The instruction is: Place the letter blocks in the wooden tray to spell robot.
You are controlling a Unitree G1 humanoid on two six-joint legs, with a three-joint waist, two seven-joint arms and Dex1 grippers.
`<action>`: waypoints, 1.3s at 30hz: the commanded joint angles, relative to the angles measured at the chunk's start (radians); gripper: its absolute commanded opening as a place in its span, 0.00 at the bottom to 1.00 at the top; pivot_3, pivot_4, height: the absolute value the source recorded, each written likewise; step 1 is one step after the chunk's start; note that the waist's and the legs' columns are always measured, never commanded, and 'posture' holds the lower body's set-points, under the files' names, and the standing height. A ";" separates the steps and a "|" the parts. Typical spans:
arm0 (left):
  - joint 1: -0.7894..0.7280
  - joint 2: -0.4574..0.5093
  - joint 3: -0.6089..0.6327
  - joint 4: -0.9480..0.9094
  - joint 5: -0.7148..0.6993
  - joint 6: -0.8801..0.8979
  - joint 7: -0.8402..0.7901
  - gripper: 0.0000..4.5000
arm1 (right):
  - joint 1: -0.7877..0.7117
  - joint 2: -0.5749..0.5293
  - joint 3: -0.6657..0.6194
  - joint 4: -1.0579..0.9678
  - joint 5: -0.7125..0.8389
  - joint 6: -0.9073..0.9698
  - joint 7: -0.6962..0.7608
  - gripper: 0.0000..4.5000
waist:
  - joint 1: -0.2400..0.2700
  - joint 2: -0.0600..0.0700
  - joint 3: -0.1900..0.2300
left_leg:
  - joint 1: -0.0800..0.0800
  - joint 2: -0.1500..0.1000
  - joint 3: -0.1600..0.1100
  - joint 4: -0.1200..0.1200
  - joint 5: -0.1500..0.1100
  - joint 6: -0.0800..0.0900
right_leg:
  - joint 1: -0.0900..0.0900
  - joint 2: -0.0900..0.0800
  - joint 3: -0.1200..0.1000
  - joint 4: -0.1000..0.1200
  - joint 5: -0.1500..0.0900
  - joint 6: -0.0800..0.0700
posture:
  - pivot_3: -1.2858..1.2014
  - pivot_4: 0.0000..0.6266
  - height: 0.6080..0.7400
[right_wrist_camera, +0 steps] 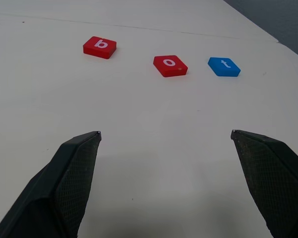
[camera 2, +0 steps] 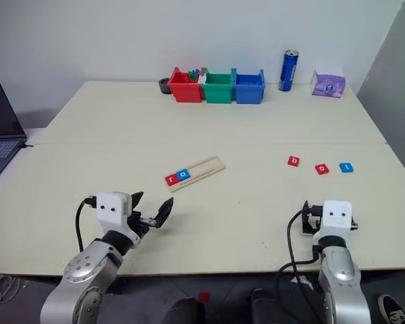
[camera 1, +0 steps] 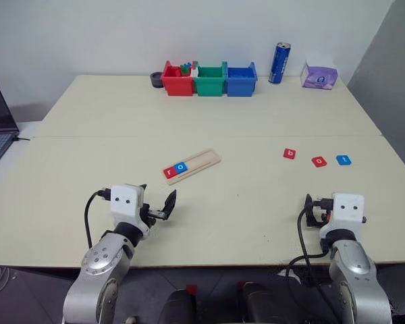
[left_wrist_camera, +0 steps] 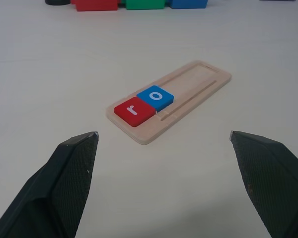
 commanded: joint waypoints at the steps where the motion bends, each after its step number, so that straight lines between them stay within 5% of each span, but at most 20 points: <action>1: -0.015 -0.017 -0.009 -0.025 0.019 -0.039 0.024 1.00 | -0.028 -0.013 -0.031 -0.019 -0.001 -0.015 0.004 0.99 | 0.000 0.000 0.000 | 0.000 0.000 0.000 0.000 0.000 0.000 | 0.000 0.000 0.000 0.000 0.000 0.000 | 0.52 0.24 1.00; 31: -0.120 -0.021 0.008 0.098 0.039 -0.107 0.024 1.00 | -0.096 -0.013 -0.031 -0.014 0.006 -0.006 0.019 0.99 | 0.001 0.000 0.000 | -0.003 0.000 0.000 -0.001 0.000 0.000 | 0.000 0.000 0.000 -0.006 0.000 0.000 | 0.52 0.24 1.00; 34: -0.151 0.003 0.026 0.107 0.003 -0.090 -0.011 1.00 | -0.138 -0.051 -0.028 -0.022 0.067 0.016 0.109 0.99 | 0.000 0.000 0.000 | -0.003 0.000 0.000 -0.001 0.000 0.000 | 0.000 0.000 -0.001 -0.006 0.000 0.000 | 0.52 0.24 1.00; 39: -0.265 0.156 0.039 0.213 -0.122 -0.033 -0.242 1.00 | -0.310 -0.270 0.000 0.010 0.353 0.089 0.531 0.99 | -0.003 0.000 0.002 | -0.002 -0.001 0.000 -0.001 0.000 0.001 | 0.000 0.001 -0.002 -0.006 0.002 0.000 | 0.52 0.24 1.00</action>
